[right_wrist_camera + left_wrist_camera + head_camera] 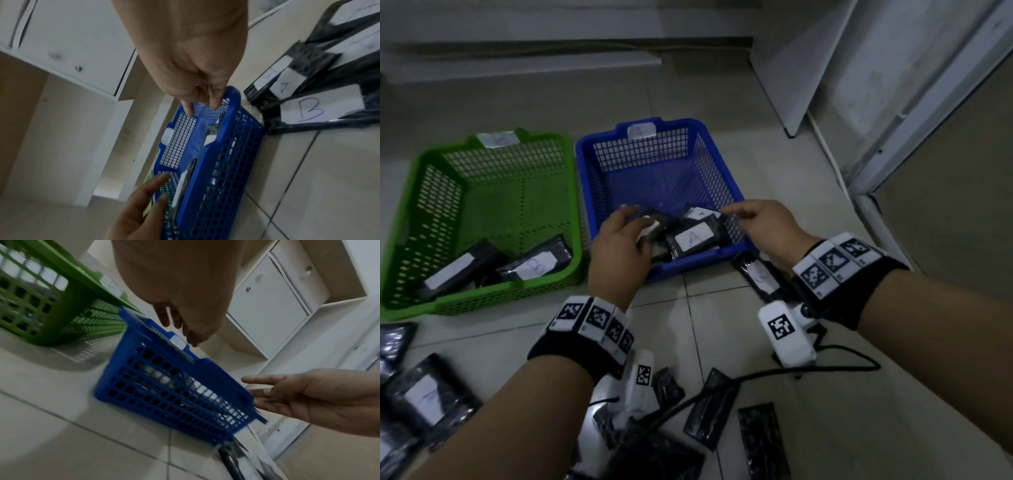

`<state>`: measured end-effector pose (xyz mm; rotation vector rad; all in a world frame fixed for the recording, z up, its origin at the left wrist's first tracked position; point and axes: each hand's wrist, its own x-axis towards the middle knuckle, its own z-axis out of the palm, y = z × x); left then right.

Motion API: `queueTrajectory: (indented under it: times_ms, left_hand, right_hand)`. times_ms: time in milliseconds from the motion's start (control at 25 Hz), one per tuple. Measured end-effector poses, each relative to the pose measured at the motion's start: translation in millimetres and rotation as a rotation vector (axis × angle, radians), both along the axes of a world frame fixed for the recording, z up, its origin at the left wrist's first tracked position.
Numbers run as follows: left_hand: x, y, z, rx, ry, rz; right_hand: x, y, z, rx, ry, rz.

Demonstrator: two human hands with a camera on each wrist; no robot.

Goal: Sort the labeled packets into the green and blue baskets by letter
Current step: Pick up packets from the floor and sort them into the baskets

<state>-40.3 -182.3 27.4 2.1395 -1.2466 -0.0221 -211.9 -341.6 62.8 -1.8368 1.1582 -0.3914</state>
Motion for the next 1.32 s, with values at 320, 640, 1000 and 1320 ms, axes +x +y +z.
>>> queueTrajectory:
  times_ms: [320, 640, 1000, 1320]
  left_hand:
    - [-105.4, -46.1, -4.5, 0.025, -0.199, -0.580]
    - [-145.6, -78.2, -27.5, 0.562, -0.306, -0.639]
    - [-111.5, -37.6, -17.5, 0.468, 0.300, -0.635]
    - [-47.8, 3.3, 18.2, 0.276, 0.831, -0.431]
  right_hand:
    - [-104.1, -23.1, -25.9, -0.019, 0.090, -0.279]
    - [-140.9, -16.4, -66.8, -0.186, 0.459, -0.062]
    - [-127.7, 13.1, -63.0, -0.022, 0.426, -0.034]
    - [-84.6, 60.8, -24.7, 0.114, 0.066, -0.190]
